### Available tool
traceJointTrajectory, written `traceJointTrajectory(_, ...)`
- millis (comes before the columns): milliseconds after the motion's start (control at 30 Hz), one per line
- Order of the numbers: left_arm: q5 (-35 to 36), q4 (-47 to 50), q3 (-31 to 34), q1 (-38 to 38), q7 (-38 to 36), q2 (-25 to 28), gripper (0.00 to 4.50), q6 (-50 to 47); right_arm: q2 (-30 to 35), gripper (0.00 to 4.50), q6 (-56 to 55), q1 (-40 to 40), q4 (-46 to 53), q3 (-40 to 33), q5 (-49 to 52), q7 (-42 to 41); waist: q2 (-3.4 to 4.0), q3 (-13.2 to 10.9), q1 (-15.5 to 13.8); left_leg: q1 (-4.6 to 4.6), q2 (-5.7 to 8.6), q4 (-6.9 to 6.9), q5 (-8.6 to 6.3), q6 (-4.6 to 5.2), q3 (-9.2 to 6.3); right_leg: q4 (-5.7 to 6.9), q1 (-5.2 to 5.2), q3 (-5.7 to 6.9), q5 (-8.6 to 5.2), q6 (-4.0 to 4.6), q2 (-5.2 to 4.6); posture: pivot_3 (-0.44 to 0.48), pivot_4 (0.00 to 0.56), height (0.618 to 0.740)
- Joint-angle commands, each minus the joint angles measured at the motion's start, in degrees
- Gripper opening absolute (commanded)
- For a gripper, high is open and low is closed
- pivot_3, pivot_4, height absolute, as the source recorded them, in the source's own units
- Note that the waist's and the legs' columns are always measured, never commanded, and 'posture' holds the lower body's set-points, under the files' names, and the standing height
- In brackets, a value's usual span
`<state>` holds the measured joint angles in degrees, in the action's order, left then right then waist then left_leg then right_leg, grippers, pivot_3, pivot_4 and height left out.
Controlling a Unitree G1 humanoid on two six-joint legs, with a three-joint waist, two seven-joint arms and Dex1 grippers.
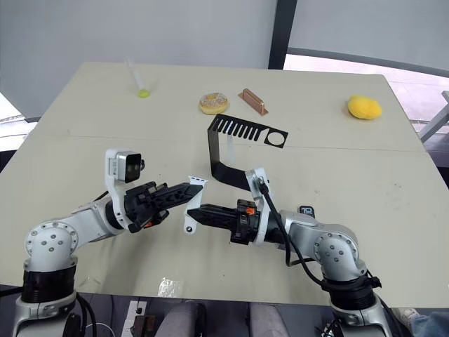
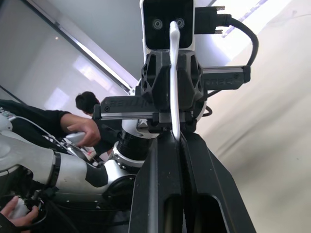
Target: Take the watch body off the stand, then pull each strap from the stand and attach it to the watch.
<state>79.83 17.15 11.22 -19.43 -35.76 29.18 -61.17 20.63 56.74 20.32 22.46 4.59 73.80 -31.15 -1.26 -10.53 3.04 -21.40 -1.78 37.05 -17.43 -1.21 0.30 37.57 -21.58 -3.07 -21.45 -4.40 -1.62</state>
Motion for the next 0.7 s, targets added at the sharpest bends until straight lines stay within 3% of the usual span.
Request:
traceJointTrajectory(33, 1.7, 2.1, 1.2, 0.2, 0.2, 0.0, 0.01, 1.5, 2.0, 0.29, 1.9, 0.4, 2.2, -2.2, 3.8, 1.0, 0.0, 0.0, 0.0, 0.0, 0.0, 0.0, 0.0, 0.0, 0.0, -0.01, 0.0, 0.0, 0.0, 0.0, 0.0, 0.0, 0.15, 0.74)
traceJointTrajectory(133, -0.5, 3.6, 1.3, 0.4, -0.6, -0.1, 0.0, 3.6, 4.2, 1.2, 0.4, -0.9, 4.7, -3.9, 2.4, 0.6, 0.0, 0.0, 0.0, -0.02, 0.0, -0.01, 0.0, 0.0, 0.0, -0.05, 0.0, 0.0, 0.0, 0.0, -0.01, 0.0, 0.15, 0.74)
traceJointTrajectory(233, -6.9, 6.2, 1.1, 1.7, -2.7, 1.3, 0.0, 8.3, 9.9, 2.77, -0.6, -4.6, 8.4, -7.5, -0.3, -0.5, 0.0, 0.0, -0.1, -0.05, 0.0, -0.05, 0.0, 0.0, 0.0, -0.13, 0.0, 0.0, 0.0, 0.0, -0.01, 0.0, 0.15, 0.74)
traceJointTrajectory(333, -16.9, 8.4, 1.3, 5.6, -7.2, 5.9, 0.0, 15.0, 16.7, 4.19, -8.4, -12.9, 13.0, -12.8, -11.9, -3.1, 0.01, 0.0, -0.5, -0.09, 0.02, -0.14, -0.01, 0.01, 0.01, -0.3, 0.02, 0.0, 0.0, -0.01, -0.01, 0.0, 0.15, 0.74)
traceJointTrajectory(367, -18.9, 8.9, 1.2, 6.8, -8.6, 6.9, 0.0, 16.7, 17.2, 4.48, -11.3, -15.0, 13.6, -13.8, -15.1, -3.2, 0.01, 0.0, -0.5, -0.09, 0.0, -0.2, -0.01, 0.0, 0.01, -0.43, 0.03, 0.0, -0.01, -0.01, 0.03, 0.0, 0.15, 0.74)
traceJointTrajectory(500, -28.2, 7.9, 5.2, 13.5, -9.1, 6.6, 0.0, 27.8, 16.0, 4.48, -32.0, -28.4, 14.1, -20.5, -31.9, -9.0, 0.01, 0.0, -0.9, 0.0, 0.01, -0.57, 0.03, -0.07, 0.15, -0.64, 0.04, -0.09, 0.0, -0.01, 0.07, 0.0, 0.15, 0.74)
traceJointTrajectory(700, -40.9, 0.8, 13.2, 23.1, -9.7, 6.5, 0.0, 42.9, 10.5, 4.48, -53.6, -48.7, 6.7, -34.5, -46.5, -11.5, 0.01, 0.0, -1.6, 0.13, 0.02, -0.93, 0.05, -0.11, 0.24, -0.84, 0.08, -0.15, -0.01, -0.01, 0.06, 0.0, 0.15, 0.74)
